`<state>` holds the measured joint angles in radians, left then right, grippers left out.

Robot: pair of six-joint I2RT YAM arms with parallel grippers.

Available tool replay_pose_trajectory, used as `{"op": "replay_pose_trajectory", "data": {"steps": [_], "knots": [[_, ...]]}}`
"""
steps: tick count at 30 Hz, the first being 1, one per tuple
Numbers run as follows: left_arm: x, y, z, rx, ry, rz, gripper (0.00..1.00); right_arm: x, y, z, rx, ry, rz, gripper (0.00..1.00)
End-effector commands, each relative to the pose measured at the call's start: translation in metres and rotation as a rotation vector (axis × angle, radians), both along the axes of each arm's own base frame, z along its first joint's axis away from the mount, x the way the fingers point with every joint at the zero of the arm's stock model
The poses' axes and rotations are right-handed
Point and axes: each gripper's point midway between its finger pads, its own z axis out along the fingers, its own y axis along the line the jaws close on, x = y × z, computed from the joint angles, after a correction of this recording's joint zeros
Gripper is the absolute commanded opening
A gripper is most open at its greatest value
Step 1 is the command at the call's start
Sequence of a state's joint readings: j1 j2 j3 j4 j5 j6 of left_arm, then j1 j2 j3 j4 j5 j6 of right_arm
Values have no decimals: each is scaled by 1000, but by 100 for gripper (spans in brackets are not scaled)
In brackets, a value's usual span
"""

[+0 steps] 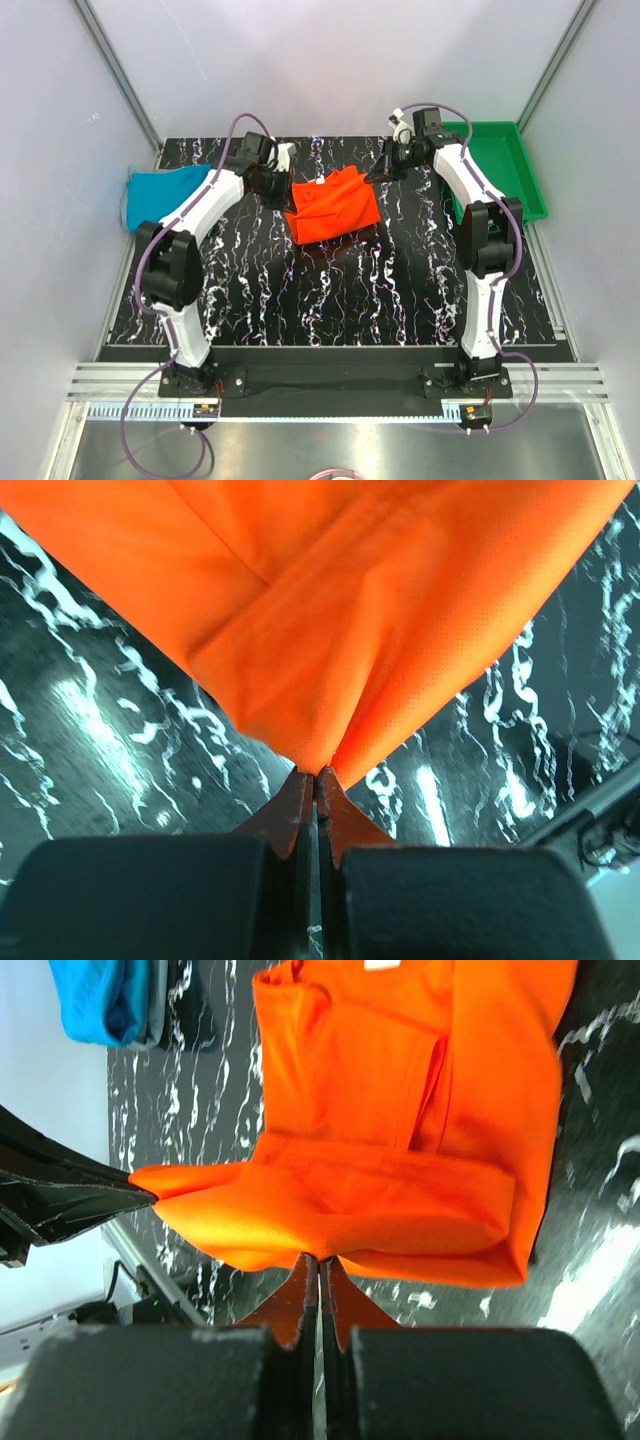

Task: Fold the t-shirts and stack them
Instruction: Fold the tshirt

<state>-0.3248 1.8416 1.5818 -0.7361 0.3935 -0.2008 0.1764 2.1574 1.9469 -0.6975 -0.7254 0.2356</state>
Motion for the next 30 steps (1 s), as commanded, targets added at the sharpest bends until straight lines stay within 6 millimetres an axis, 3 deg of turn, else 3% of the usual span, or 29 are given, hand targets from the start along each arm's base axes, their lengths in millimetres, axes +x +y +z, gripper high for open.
{"op": "replay_pose_trajectory", "data": {"steps": [1,2,7,8,9,11,16,17,18,20,21,30], "knots": [[34,8,-2,32,-67,28,0,27,6,6,15,-77,-2,0],[37,9,-3,35,-69,35,0,32,6,-4,9,-69,-1,0],[59,18,-15,49,-69,66,0,59,9,-6,5,-121,-7,0],[64,19,-17,52,-72,70,0,64,9,-19,7,-101,-13,0],[70,25,-20,67,-76,88,0,71,12,-13,15,-129,-14,0],[83,28,-26,81,-87,105,0,78,15,-26,21,-121,-17,0],[119,37,-33,141,-147,164,0,103,20,-26,40,-190,-33,0],[124,37,-33,147,-159,168,0,107,20,-35,40,-183,-42,0],[129,40,-34,165,-171,180,0,114,21,-28,48,-215,-45,0],[141,41,-36,182,-195,190,0,121,24,-40,51,-206,-50,0],[147,45,-38,210,-213,204,0,127,25,-32,55,-238,-56,0],[197,50,-22,287,-366,266,6,137,25,-37,48,-256,-87,0]]}}
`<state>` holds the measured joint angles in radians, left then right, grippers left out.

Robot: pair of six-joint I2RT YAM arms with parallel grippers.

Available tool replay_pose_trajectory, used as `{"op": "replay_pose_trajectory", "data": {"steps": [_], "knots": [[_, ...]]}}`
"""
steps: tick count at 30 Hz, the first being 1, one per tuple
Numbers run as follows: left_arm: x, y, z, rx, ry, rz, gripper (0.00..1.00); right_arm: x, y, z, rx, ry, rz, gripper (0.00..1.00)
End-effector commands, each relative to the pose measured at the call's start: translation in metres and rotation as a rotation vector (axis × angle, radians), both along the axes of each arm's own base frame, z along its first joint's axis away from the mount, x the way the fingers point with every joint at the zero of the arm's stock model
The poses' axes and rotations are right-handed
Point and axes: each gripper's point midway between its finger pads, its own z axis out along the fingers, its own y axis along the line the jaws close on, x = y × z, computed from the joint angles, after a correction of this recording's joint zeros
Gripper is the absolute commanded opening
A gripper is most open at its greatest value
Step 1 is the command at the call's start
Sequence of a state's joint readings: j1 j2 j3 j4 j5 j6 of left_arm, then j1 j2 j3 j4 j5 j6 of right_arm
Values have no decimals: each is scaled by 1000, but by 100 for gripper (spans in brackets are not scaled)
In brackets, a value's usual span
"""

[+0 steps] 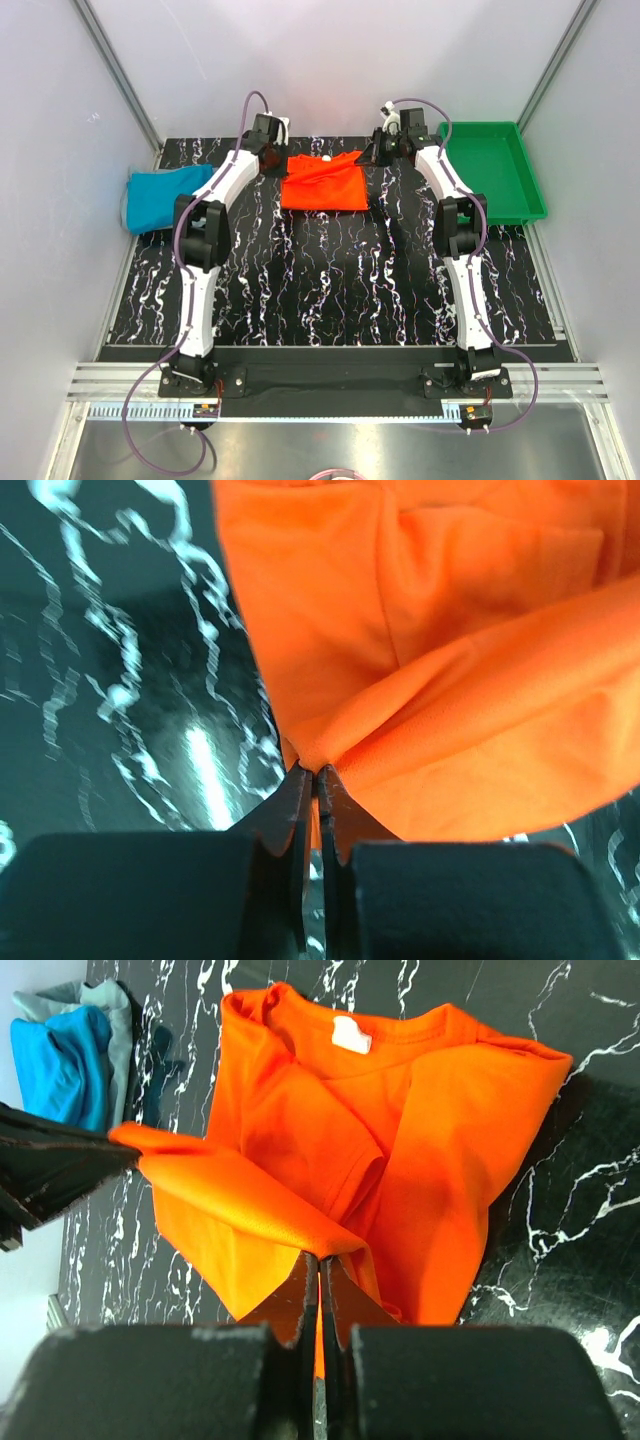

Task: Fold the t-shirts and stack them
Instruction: Fold the tshirt

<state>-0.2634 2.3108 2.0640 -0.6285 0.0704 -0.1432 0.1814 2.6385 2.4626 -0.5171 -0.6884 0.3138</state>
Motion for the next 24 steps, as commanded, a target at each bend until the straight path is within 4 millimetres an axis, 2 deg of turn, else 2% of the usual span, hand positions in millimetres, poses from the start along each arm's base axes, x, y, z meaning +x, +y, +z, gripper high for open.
{"op": "replay_pose_trajectory", "data": {"steps": [1,5,10,12,14,16,17,20,21,22,23,24], "knots": [[36,7,32,60,-165,45,6,16,3,25,1,-100,-25,0],[47,5,36,84,-205,54,5,20,2,21,-11,-107,-35,0],[53,-6,36,74,-229,32,4,25,-1,14,-28,-110,-60,0],[57,-7,35,92,-245,41,14,28,-4,13,-38,-113,-79,1],[64,-3,38,125,-276,67,33,32,-7,10,-51,-112,-106,1],[71,-5,42,135,-307,72,34,34,-8,10,-58,-122,-107,1],[72,-5,44,141,-320,73,38,36,-9,9,-63,-129,-114,1],[76,-7,52,153,-347,67,39,40,-9,15,-64,-151,-124,0],[76,-7,60,151,-360,75,40,41,-9,15,-63,-153,-126,1],[72,-7,63,152,-348,68,42,41,-10,17,-65,-157,-128,1],[65,-18,73,116,-345,34,44,40,-11,13,-71,-149,-130,0],[56,-22,73,97,-315,11,45,40,-10,15,-73,-153,-127,0]]}}
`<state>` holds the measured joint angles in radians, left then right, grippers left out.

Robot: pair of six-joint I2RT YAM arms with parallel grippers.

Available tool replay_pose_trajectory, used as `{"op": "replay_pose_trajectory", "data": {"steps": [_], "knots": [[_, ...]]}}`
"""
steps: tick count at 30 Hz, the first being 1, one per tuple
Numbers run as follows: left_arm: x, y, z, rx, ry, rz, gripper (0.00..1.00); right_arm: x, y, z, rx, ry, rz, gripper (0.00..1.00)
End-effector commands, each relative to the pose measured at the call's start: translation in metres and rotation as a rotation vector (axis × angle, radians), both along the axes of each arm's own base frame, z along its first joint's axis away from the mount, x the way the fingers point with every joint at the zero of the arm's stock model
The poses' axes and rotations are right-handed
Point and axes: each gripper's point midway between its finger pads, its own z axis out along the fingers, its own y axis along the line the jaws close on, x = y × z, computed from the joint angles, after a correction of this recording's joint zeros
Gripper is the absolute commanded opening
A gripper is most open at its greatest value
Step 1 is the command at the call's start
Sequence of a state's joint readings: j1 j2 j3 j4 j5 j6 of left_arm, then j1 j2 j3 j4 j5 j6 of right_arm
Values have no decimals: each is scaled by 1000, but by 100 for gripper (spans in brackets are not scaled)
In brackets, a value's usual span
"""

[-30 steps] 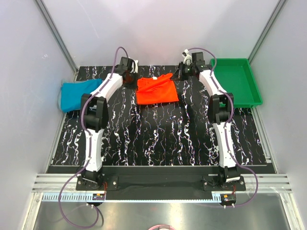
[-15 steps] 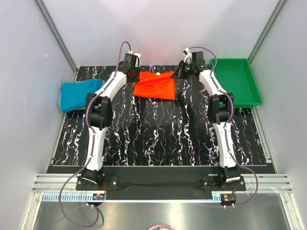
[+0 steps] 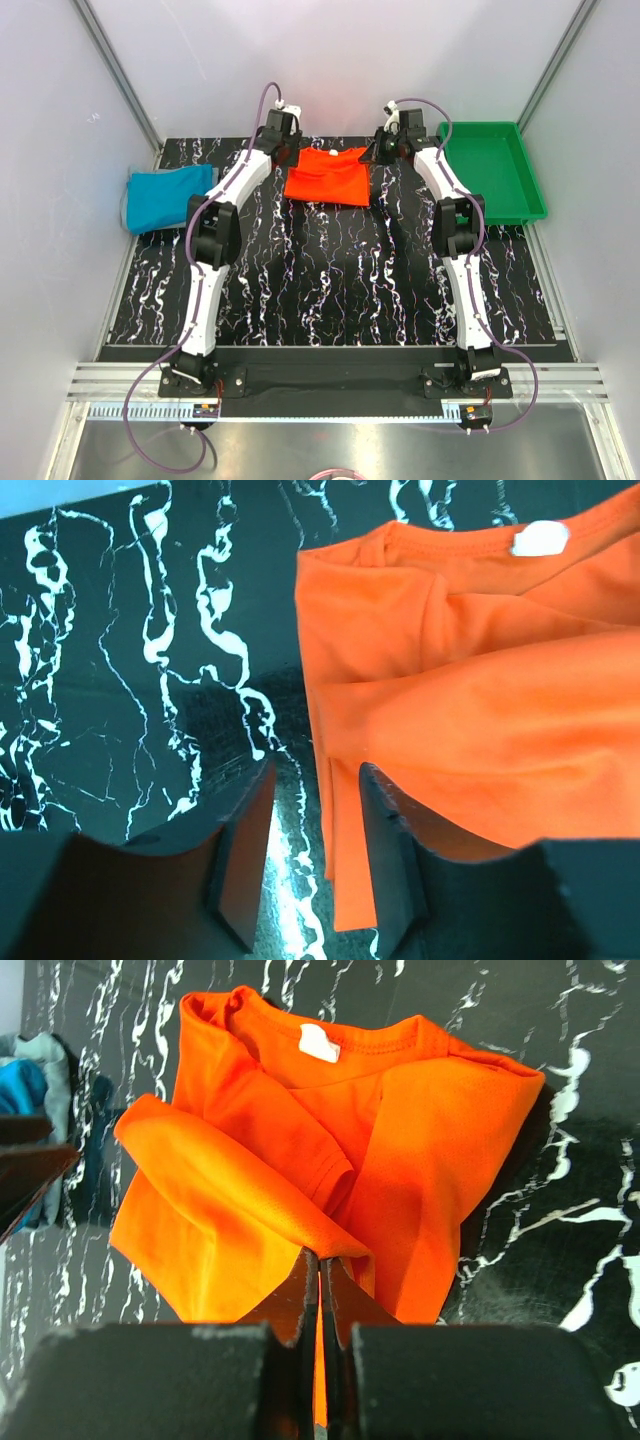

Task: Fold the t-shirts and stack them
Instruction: Fold the tshirt

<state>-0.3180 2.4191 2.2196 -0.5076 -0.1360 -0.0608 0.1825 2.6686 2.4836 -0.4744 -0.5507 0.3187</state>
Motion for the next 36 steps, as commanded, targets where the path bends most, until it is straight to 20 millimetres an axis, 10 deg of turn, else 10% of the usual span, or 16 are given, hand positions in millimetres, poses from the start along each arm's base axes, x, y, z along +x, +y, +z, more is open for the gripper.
{"op": "replay_pose_trajectory", "data": {"steps": [1,11,36], "knots": [[-4,-20,59,-69,-81,-59,45,15,2,27,-10,-105,-15,0],[-32,-86,8,-192,60,-204,48,7,1,14,-14,-58,-8,0],[-143,-99,-87,-383,565,-201,70,-29,-1,4,-26,46,51,0]]}}
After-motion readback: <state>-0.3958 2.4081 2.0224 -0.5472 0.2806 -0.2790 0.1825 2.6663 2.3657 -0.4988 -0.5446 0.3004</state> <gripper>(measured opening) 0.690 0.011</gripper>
